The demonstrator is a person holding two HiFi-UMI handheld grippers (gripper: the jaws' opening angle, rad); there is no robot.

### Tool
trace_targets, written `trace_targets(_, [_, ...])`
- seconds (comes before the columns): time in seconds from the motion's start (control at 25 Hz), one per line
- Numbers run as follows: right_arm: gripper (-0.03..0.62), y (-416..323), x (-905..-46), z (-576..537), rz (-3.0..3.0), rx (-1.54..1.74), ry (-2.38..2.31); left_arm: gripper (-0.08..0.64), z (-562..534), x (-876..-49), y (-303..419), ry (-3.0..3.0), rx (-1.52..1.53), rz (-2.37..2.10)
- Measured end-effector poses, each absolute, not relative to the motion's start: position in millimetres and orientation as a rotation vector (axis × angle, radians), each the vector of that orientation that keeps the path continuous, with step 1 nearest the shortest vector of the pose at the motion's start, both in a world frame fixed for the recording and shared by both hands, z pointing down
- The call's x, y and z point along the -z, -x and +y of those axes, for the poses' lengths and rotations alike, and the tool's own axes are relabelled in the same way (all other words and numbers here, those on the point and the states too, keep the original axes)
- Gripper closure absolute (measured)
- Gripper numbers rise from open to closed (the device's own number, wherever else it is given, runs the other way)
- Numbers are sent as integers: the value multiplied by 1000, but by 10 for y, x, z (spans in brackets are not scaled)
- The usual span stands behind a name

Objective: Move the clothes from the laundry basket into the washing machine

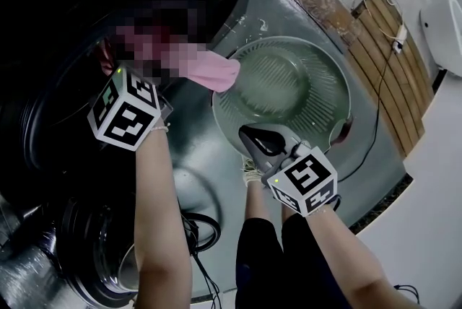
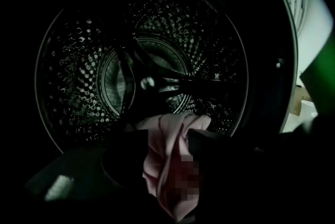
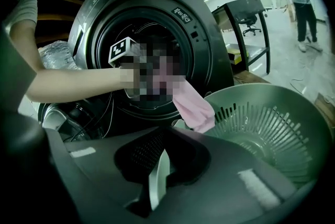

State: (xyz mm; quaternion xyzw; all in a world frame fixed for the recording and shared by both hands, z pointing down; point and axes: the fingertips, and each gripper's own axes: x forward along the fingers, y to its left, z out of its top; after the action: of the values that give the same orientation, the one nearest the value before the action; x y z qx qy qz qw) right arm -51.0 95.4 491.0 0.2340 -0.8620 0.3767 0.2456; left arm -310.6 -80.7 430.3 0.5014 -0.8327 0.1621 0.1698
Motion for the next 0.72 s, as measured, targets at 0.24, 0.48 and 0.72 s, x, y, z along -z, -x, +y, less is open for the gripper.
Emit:
trace_targets(0.24, [571,509,-4906,945,-2351,-1030,-649,294,-452,-4485,2591,-1485,-437,-2226])
trace_targets(0.48, [571,497,-4925,965,-2347,-1030,-648,284,-181,-5197,1828,-1519,-535,-1919])
trace_targets(0.72, [571,403,-4986,980,-2342,-1025,-663,305,-293,-5555,1661,-1511,-618,-1832])
